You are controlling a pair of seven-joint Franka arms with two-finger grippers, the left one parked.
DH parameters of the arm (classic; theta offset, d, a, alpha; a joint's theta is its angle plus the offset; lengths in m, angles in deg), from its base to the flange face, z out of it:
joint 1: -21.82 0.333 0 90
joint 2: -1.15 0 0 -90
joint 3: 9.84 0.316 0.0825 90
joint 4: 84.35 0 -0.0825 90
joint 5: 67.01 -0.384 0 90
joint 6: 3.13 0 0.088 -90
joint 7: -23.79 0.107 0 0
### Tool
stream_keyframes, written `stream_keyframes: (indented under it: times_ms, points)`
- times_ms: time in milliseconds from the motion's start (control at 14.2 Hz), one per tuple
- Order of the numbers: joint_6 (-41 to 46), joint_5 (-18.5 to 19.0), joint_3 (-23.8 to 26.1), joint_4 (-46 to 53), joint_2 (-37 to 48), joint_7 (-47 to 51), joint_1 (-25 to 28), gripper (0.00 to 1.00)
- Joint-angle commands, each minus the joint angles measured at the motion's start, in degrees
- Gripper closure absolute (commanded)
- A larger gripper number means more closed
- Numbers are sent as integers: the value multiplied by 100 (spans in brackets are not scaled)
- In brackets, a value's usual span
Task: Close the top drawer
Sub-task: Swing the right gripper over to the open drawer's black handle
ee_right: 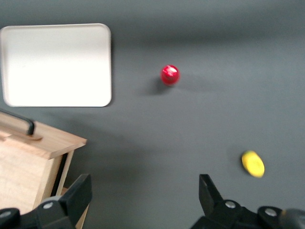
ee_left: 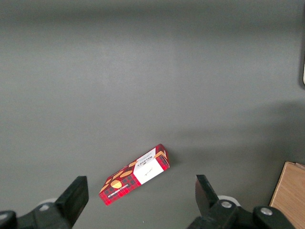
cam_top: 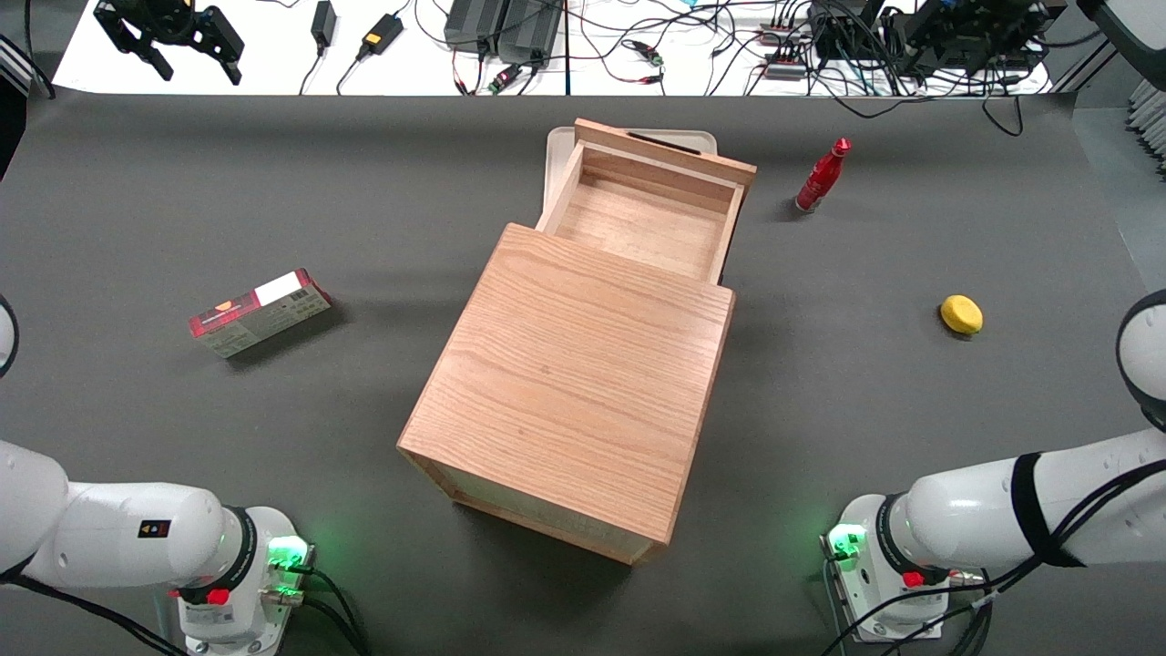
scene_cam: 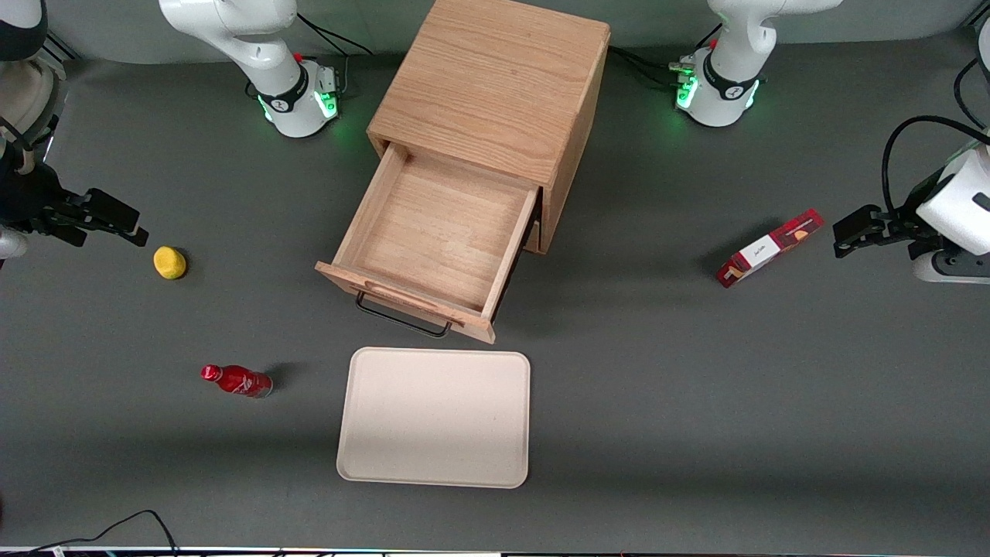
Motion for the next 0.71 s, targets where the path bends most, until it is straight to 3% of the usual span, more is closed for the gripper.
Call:
stream_keyframes:
  times_ms: [0,282,424,635]
  points:
    - [695,-85,341,1667,-1089,-1021,-34,0]
    - [671,-32,1105,2988,-2100,-1349,10,0]
    - [644,-14,1404,3507,-2567,-1954,19,0]
    - [530,-6,1686,3536,-2761,-2202,194,0]
